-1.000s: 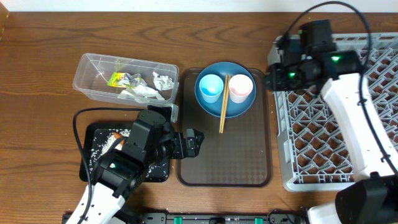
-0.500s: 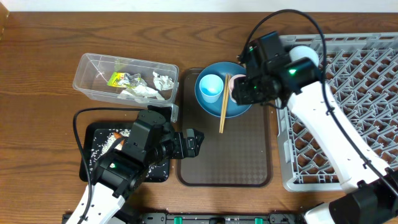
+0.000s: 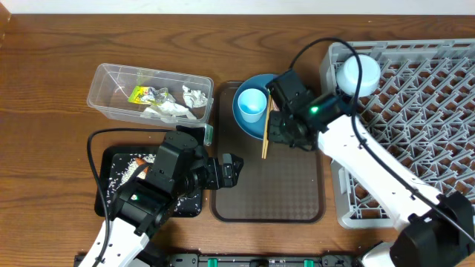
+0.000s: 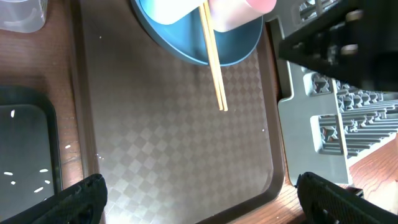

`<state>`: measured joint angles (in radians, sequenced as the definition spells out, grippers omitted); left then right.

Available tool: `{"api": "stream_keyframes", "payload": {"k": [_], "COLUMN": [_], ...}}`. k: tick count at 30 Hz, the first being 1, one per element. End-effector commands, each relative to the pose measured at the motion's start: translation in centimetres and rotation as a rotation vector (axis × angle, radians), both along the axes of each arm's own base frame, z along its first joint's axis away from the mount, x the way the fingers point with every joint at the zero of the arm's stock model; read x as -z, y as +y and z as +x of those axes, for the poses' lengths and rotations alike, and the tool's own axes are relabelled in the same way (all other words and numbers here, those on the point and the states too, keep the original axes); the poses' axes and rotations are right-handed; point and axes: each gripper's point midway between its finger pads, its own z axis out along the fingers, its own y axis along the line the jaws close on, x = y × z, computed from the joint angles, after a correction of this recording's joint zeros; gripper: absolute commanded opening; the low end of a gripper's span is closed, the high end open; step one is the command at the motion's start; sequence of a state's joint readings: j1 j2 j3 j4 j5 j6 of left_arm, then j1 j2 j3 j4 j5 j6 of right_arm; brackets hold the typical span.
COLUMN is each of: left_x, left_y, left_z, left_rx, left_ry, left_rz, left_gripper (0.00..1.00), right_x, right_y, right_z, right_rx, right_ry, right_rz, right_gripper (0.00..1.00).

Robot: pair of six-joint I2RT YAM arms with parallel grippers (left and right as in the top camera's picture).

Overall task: Sort waste into correct bins and load items into the dishwasher rack
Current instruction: 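Move the right gripper left over the chopsticks on the blue bowl, then lower the right gripper and close it on a wooden chopstick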

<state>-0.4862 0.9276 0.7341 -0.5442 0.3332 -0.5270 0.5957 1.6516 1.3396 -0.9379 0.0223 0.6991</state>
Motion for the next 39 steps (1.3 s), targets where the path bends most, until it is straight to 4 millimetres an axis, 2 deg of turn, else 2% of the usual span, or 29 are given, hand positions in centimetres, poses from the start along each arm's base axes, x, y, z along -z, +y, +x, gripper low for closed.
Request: {"api": "stream_keyframes", "payload": {"k": [1,4,10,26,39], "left_x": [-0.1,-0.1,-0.1,-0.1,-0.1], "left_y": [0.2,0.2,0.2,0.2,0.2], "left_z": [0.2,0.2,0.2,0.2,0.2], "left_rx": [-0.007,-0.007,-0.007,-0.007,-0.007], "left_ry": [-0.005,-0.005,-0.005,-0.005,-0.005], "left_rz": [0.004,0.004,0.003,0.004,0.004], "left_gripper": [1.0,1.0,1.0,1.0,1.0], "right_x": [1.2,2.5,4.3,6.0,6.4], "right_y": [-0.2,0.6,1.0,2.4,3.1], "right_z": [-0.1,0.2,0.6,1.0,0.5], "right_rx": [0.077,0.068,0.083,0.056,0.032], "right_ry": [-0.013,-0.029,-0.063,-0.133,-0.151], "right_rz": [0.008,0.054,0.092,0.146,0.122], "right_gripper": [0.27,0.22,0.22,0.23,0.23]}}
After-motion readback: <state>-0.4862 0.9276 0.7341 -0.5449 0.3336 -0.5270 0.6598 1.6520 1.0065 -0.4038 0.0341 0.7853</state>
